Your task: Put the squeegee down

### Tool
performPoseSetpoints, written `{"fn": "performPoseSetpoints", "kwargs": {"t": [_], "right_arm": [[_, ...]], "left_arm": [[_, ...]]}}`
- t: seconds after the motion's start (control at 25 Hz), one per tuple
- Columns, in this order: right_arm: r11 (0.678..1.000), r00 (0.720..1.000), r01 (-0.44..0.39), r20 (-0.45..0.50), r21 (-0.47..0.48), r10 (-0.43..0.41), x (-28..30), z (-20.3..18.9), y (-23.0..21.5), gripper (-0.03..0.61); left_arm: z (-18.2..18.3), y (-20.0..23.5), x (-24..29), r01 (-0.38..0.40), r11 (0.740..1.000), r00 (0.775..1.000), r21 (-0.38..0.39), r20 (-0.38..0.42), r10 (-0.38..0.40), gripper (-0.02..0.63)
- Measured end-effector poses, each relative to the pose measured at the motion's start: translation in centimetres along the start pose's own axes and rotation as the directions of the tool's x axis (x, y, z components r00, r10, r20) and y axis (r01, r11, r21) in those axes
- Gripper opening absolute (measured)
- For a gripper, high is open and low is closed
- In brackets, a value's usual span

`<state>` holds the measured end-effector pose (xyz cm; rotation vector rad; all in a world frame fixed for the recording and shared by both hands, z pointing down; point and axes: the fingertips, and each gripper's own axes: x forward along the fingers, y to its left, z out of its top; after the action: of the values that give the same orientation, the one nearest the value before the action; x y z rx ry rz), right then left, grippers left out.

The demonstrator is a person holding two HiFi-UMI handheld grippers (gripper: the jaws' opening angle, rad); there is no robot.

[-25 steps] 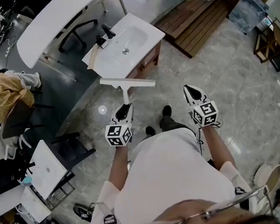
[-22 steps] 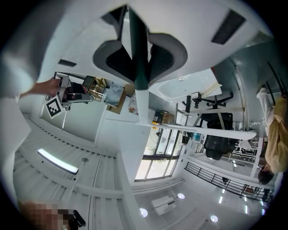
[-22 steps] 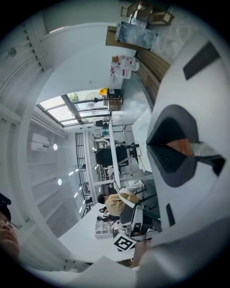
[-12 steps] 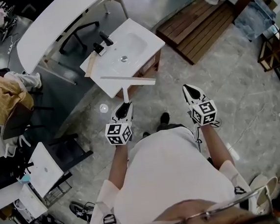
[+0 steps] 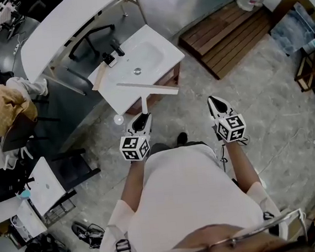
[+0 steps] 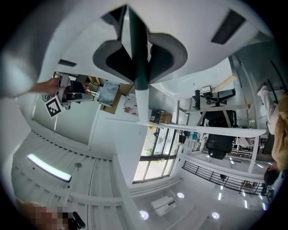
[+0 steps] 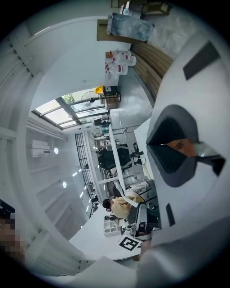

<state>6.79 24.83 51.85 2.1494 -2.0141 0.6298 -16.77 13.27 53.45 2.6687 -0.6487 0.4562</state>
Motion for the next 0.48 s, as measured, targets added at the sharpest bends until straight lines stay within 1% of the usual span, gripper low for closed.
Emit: {"fn": "performPoseSetpoints", "kwargs": {"t": [0.16,0.32,0.48], "right_arm": [[1.0,1.0,-0.009,-0.003,-0.004,0.009,0.4,0.1,-1.3,0.006],[1.0,1.0,-0.004,0.004,0.015,0.004,0.6,0.5,-2.6,0.006],[1.0,1.0,-0.002,-0.016,0.023,0.002,0.9,0.0,-3.4,0.006]], "left_arm": [[0.1,-0.5,1.2,-0.002,1.0,1.0,-0.009,-0.007,0.002,0.097],[0.3,-0.4,2.4,-0.005,1.0,1.0,-0.006,-0.02,0.005,0.097],[0.8,-0.3,3.4,-0.006,1.0,1.0,0.004,-0.025,0.006,0.097]]}}
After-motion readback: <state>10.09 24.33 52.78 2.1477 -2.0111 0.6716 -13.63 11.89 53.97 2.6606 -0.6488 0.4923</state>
